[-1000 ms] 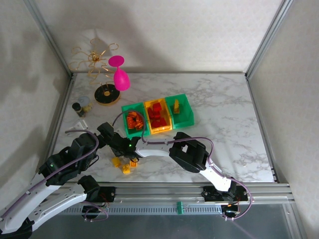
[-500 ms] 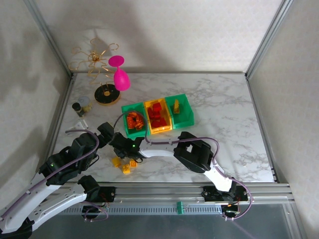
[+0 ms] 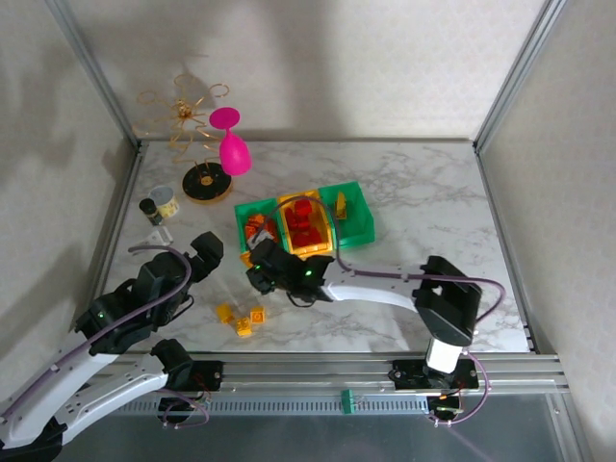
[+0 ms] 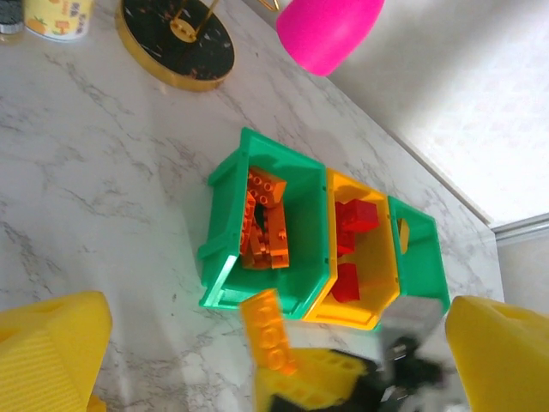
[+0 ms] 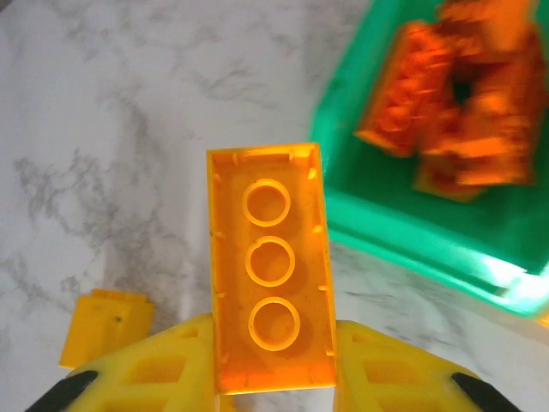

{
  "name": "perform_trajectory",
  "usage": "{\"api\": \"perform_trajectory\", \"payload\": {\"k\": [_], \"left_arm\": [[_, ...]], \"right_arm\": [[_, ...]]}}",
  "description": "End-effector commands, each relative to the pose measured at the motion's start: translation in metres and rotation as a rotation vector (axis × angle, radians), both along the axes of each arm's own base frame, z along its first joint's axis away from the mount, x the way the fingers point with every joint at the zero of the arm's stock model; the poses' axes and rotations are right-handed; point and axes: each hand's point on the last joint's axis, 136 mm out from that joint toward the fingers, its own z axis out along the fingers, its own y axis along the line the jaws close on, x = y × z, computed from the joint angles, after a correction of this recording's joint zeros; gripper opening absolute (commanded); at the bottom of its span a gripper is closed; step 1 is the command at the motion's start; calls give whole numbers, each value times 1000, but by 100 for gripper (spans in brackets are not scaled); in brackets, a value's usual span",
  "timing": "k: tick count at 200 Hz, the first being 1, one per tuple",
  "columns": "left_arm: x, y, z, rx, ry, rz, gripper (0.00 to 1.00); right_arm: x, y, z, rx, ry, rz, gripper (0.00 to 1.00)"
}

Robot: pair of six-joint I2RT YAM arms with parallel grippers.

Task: Sort the legos into containers by color
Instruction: Place the lego in the container.

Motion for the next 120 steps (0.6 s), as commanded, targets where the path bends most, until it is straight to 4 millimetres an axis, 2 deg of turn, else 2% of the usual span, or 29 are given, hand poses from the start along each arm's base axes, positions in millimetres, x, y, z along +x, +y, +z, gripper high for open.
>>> {"api": "perform_trajectory", "payload": {"k": [1,36,58,93,99,104,120], "left_arm": [[8,-16,-8,-27,21,-38,100],[22,-50,-19,-5,46,-158,100],[30,-68,-24,19,46,-229,100],[41,-84,-35,56,66,-270,100],[43,-88,-37,64,69,-284,100],[44,-91,-38,69,69,-296,100],[49,-98,-39,78,63,-316,100]], "right_arm": [[29,-46,16,8,-1,-152,26],[73,-117,25,16,-3,-347,27],[104,-158,23,7,4,-470,27],[144,-194,17,-27,-19,-590,27],[147,-195,14,-45,-27,-597,27],[157,-207,11,-59,-33,-634,27],[173,-217,0,-103,-37,-660,27]]}}
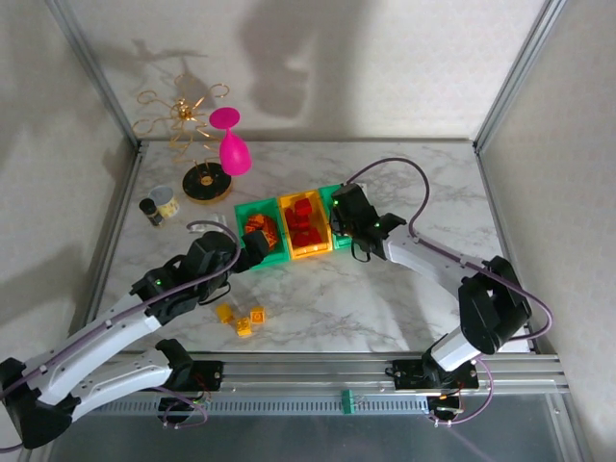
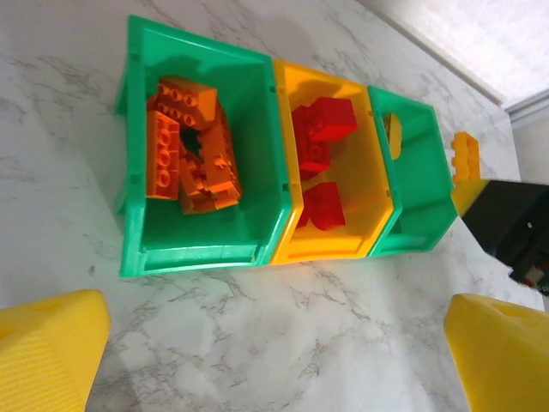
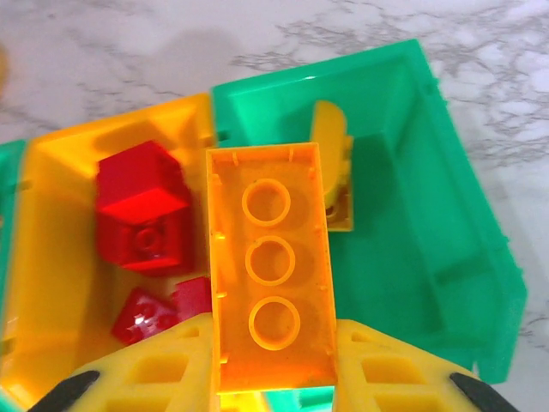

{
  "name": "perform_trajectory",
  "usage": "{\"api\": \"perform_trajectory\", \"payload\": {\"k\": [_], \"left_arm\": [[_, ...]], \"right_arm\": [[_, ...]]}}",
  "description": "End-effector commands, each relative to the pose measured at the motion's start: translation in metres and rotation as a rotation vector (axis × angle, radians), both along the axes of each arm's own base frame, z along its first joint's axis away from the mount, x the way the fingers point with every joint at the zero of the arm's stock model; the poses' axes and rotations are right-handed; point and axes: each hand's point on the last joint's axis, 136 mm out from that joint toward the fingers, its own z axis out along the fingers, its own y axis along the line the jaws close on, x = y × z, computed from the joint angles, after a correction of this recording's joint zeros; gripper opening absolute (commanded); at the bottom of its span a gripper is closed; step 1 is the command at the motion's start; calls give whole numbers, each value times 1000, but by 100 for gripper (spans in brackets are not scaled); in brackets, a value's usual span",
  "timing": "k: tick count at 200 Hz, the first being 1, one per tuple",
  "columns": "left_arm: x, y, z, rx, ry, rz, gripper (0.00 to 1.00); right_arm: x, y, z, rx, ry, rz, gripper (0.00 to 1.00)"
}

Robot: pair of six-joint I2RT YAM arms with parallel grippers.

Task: Sort the legos into containers by color
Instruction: Place the lego in the container, then pick up the lego from the bottom-center of the table.

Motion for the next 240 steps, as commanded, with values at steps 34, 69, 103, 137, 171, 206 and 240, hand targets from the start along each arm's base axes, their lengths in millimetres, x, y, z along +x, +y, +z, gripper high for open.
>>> {"api": "perform_trajectory", "payload": {"k": [34,69,103,137,171,206,240], "left_arm": [[14,-21,4,8,-39,-78,100],[15,-18,2,30,-42,-70,100],[13,-11,3,40,-50,-51,100],[11,-5,5,41,-53,-28,100],[5,4,4,39,-61,-11,100],[-3,13,-7,57,-14,11,100],[-14,23,-16,49,26,39,100]], "right_arm": [[48,-26,-27,-109,5,-93,28],[59,-20,-33,-98,23,-60,42],[54,-16,-16,-64,-3,-32,50],[37,-2,1,-60,-29,33,54],[8,15,17,-51,-46,94,58],[-36,43,23,-34,-49,213,63],[-82,71,14,-47,-41,366,68]]}}
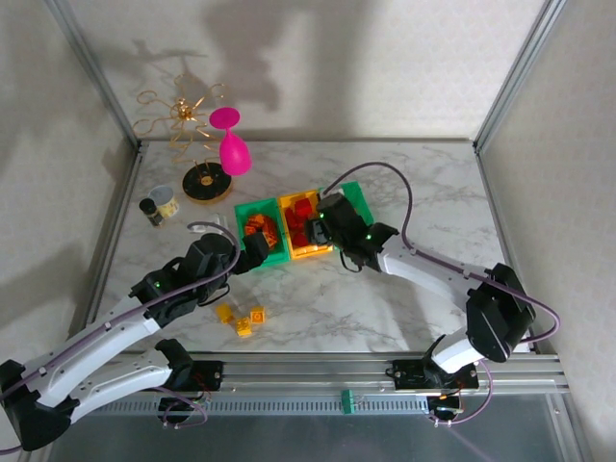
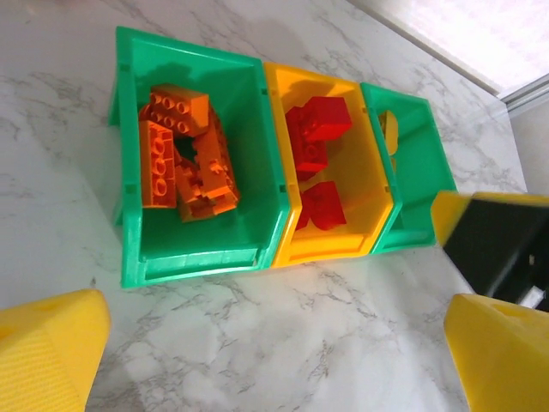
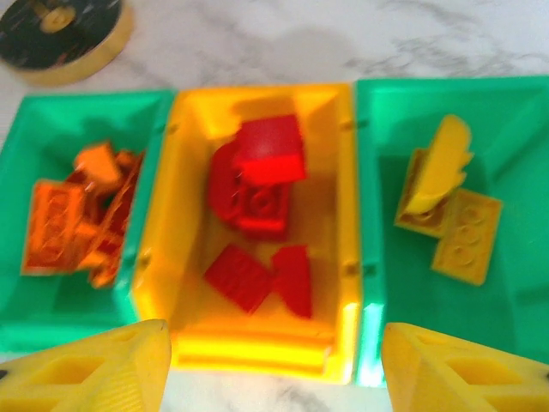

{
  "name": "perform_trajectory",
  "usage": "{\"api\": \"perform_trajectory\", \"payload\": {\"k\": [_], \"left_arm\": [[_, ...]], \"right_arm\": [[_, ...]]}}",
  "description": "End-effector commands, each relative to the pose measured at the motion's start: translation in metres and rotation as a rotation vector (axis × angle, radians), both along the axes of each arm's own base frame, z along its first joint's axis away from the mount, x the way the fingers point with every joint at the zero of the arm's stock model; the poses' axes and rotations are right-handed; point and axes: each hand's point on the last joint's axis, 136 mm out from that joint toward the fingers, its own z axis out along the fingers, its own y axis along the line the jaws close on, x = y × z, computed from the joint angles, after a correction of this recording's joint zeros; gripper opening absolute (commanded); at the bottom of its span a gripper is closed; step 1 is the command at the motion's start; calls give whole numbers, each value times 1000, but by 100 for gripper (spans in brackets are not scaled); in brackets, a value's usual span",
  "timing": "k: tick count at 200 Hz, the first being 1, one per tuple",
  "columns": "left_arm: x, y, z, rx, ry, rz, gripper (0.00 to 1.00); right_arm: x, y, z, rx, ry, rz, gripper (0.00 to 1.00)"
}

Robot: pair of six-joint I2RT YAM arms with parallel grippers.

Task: Sort the legos into containers by color
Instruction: Pick up the lego from the bottom-center of the table.

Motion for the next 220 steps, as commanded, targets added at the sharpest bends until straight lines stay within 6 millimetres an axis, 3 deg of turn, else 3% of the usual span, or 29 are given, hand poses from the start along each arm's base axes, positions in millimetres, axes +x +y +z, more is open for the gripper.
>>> {"api": "perform_trajectory", "payload": {"k": [1,64,89,137,220], "left_arm": [[-10,18,-16,27,52,57,100],[-28,43,-26,11,104,146,100],[-33,52,-29,4,108,178,100],[-38,63,-31,6,118,228,100],[-41,74,-26,-14,94,277,100]], "right_arm": [[-32,11,-10,-34,19,98,68],[-130,71,-51,-10,84,429,78],[-158,90,-69,9,107,528,79],[-179,119,-97,-18,129,550,80],[-175,153,-114,19,183,473,81]]}}
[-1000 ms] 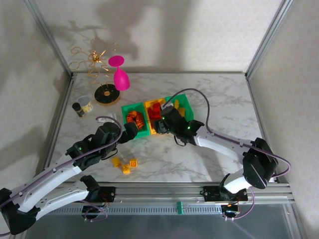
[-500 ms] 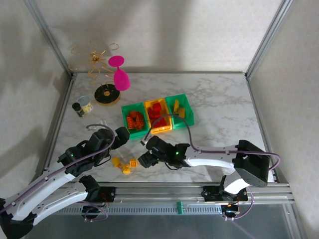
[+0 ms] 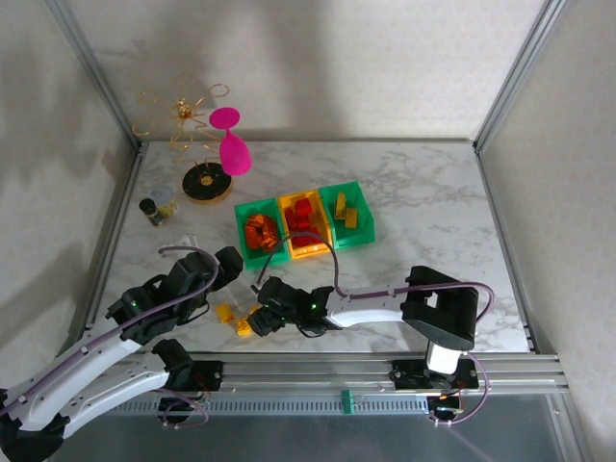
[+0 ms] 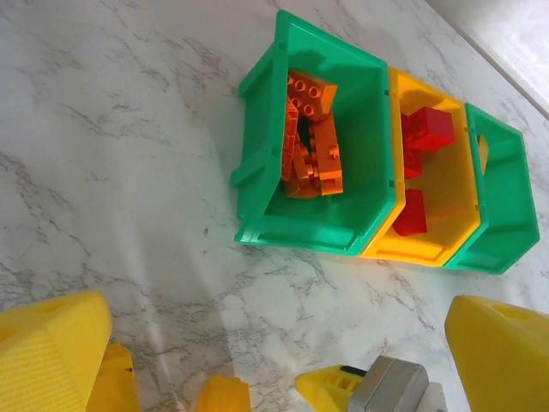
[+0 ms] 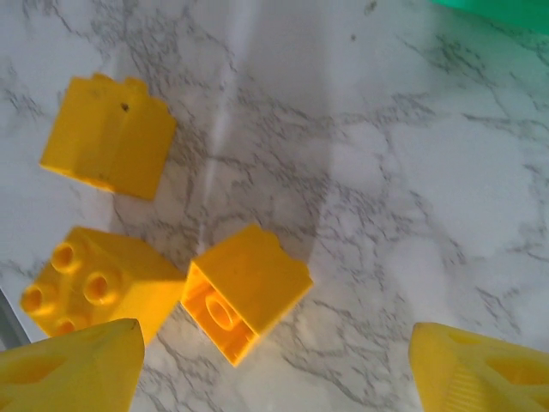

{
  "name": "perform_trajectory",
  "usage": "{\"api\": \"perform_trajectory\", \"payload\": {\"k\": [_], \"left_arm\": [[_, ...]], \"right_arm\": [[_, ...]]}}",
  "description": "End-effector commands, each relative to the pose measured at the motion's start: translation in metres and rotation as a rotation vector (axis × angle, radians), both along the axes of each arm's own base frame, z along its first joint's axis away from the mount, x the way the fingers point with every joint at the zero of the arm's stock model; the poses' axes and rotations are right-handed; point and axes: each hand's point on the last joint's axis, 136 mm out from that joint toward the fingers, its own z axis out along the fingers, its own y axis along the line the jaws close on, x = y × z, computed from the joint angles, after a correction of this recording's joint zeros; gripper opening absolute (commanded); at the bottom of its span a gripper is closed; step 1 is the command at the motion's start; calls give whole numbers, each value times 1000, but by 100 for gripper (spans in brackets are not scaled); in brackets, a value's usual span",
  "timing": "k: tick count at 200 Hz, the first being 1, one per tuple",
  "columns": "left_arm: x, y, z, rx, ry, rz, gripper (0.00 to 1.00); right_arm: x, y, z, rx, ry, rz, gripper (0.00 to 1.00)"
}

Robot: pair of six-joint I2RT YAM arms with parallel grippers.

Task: Sort the legos into containers by color
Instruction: Pick up the lego from the bottom-center of the table.

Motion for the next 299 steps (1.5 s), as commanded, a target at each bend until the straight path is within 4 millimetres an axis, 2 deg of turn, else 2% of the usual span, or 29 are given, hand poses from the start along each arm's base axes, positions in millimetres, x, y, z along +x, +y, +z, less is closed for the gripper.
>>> {"api": "perform_trajectory", "payload": {"k": [1,95,157,208,230,266,299], "left_arm": [[-4,17,-4,9,8,78,100],[-4,19,-3,14,4,88,100],[-3,20,-1,16,-1,93,100],[-3,15,2,-13,-2,82,100],[-1,8,1,-30,-1,61,100],[0,9,1,-20,3,64,100],[-2,10,2,-25,-2,66,100]], "right_arm": [[2,17,3,30,3,-30,81],[12,19,-20,-54,4,-102,80],[9,-1,-14,-66,18,-130,75],[12,-29,-14,-109,11,-194,72],[13,-25,-16,-96,15,-198,66],[13,-10,-23,-93,18,-168,62],[15,-7,-30,-117,22,-162,55]]}}
